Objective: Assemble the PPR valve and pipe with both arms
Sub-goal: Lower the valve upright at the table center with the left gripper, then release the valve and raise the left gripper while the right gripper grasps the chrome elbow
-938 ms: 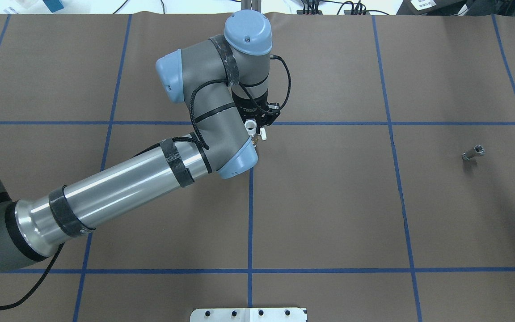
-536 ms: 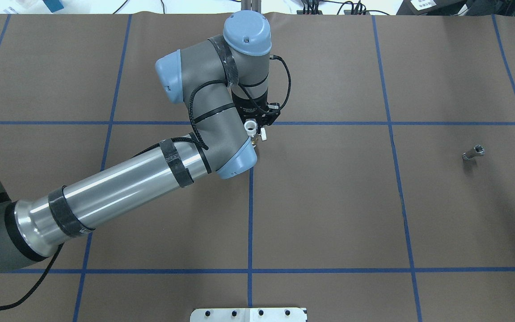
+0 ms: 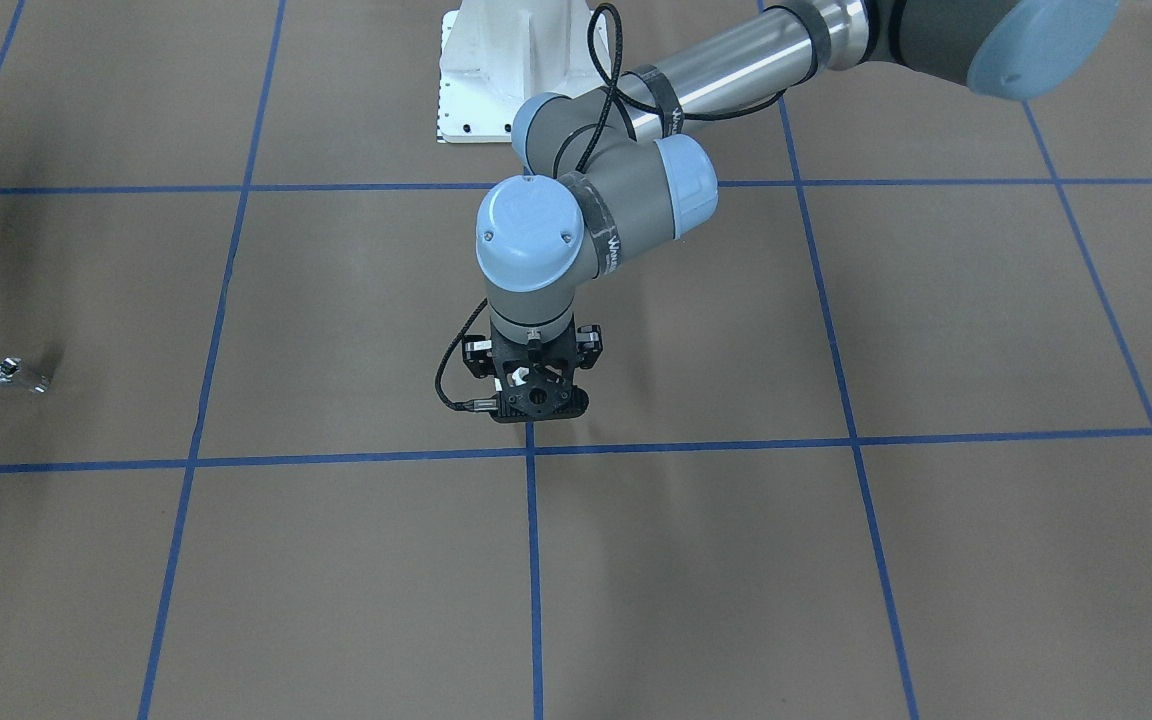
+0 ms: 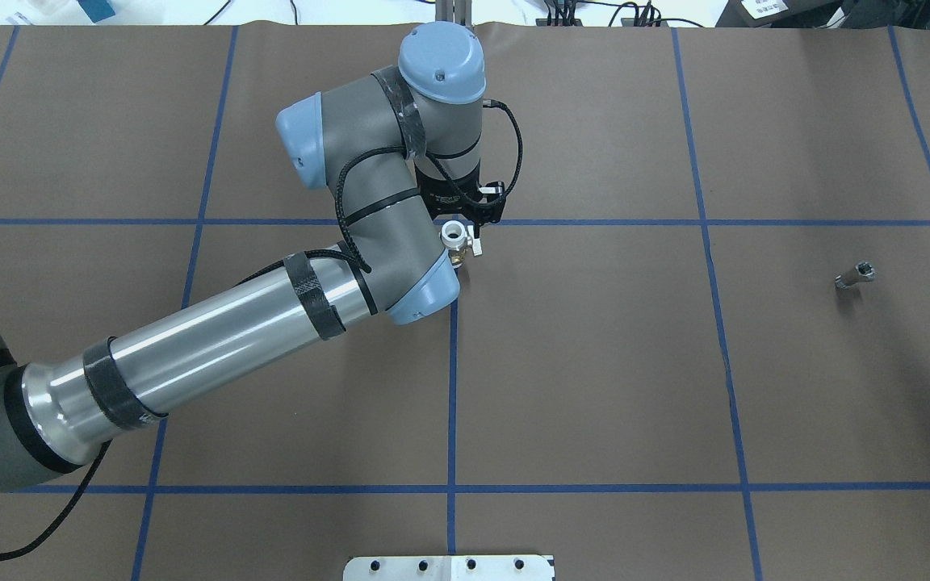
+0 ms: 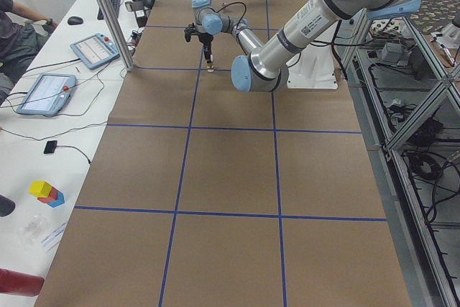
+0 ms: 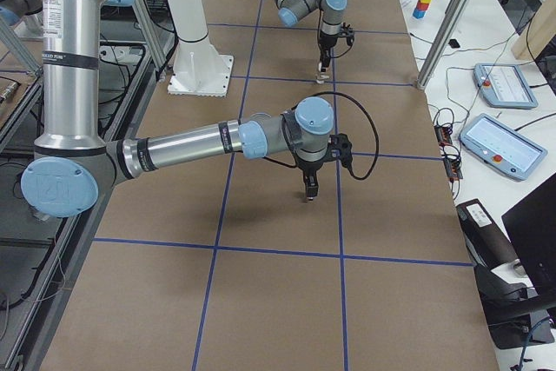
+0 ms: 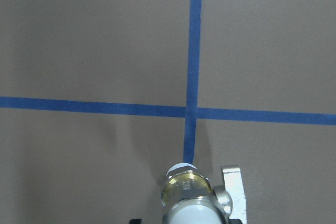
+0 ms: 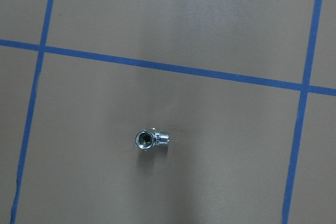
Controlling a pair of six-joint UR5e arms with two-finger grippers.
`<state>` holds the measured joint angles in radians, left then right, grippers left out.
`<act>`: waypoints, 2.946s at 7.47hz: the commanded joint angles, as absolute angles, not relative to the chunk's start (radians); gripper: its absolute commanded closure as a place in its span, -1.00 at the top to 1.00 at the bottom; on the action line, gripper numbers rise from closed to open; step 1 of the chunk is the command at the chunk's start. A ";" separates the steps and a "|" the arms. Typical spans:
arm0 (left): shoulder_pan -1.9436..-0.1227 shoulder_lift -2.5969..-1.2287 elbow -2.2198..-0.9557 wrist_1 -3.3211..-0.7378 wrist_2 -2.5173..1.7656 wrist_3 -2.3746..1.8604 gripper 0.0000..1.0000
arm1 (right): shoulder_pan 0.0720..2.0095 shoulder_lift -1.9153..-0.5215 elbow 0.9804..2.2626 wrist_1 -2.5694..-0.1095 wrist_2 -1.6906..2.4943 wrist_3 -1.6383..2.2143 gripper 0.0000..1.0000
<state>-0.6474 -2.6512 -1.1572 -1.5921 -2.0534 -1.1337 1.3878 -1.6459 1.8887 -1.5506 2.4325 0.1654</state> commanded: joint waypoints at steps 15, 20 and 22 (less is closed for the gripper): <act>-0.831 -2.198 -1.807 -1.374 -2.089 -0.870 0.52 | 1.072 -1.522 1.618 -1.210 2.253 0.607 0.78; -0.830 -2.200 -1.804 -1.374 -2.088 -0.870 0.52 | 1.071 -1.505 1.582 -1.210 2.253 0.601 0.55; -0.830 -2.200 -1.805 -1.373 -2.088 -0.871 0.52 | 1.071 -1.511 1.585 -1.210 2.255 0.600 0.55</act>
<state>-0.8299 -2.1996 -1.8049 -1.3741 -2.0878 -0.8701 1.0706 -1.5051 1.5841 -1.2103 2.2543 0.6012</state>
